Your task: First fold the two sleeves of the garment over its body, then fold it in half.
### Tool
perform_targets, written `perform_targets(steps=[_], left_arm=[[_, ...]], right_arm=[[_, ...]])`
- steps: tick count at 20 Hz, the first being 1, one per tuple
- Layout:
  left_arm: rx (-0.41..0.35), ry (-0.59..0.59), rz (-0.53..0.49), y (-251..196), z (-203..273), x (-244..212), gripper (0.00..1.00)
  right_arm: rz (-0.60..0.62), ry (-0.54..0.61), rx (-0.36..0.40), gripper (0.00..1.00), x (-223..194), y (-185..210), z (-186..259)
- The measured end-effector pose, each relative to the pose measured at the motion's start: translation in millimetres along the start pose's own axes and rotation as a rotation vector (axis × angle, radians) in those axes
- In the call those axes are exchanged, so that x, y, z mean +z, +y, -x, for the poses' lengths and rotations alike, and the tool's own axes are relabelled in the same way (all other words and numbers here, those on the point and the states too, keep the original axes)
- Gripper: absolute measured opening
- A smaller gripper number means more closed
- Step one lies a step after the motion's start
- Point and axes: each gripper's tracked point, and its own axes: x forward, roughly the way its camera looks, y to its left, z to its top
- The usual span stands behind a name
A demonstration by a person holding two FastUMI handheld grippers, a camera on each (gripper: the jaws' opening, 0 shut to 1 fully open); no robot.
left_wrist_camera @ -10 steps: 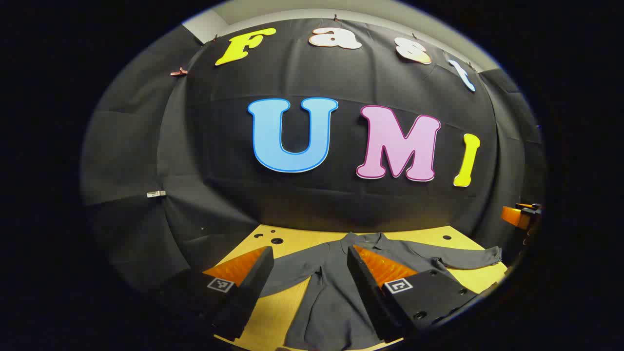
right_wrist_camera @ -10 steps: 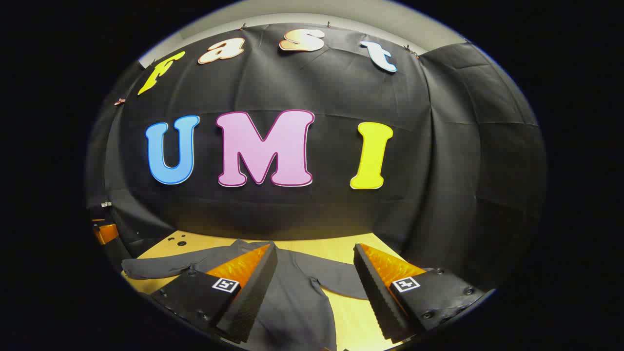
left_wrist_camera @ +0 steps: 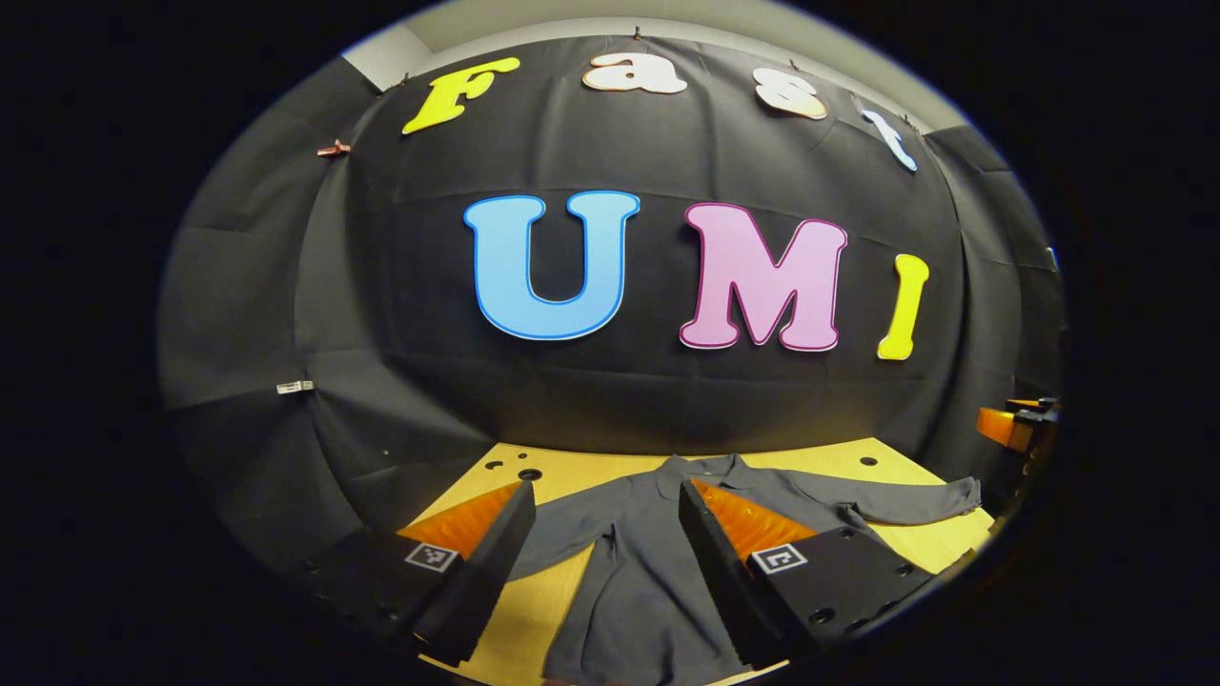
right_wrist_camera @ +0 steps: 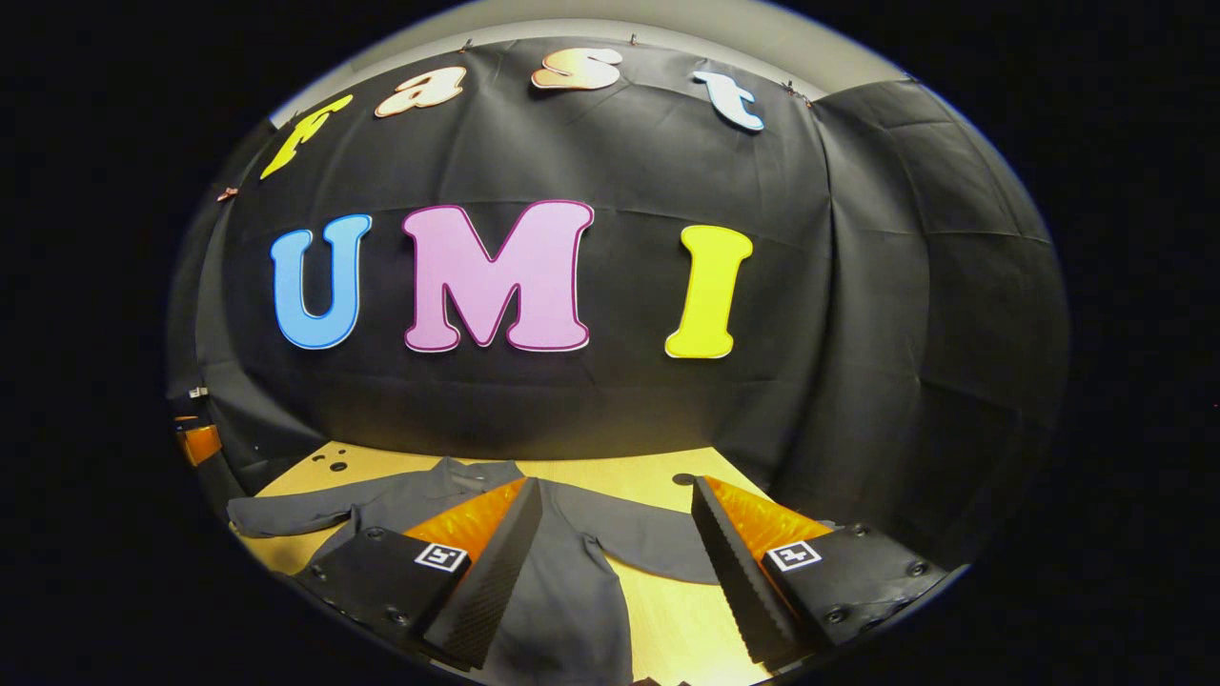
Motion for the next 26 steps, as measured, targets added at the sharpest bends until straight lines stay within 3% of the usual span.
perform_targets(steps=[12,21,26], left_arm=[[-0.005,0.055,-0.005,-14.4,-0.8,-19.0,0.96],[0.056,0.112,0.010,-5.9,-2.5,-38.1,0.96],[0.113,0.143,0.018,-2.0,-9.0,-47.4,0.96]], right_arm=[[-0.023,0.096,-0.045,0.98,-31.4,-36.0,-16.5],[-0.045,0.193,-0.153,0.98,-65.2,-107.8,-61.7],[-0.067,0.294,-0.263,0.98,-99.5,-168.2,-88.4]])
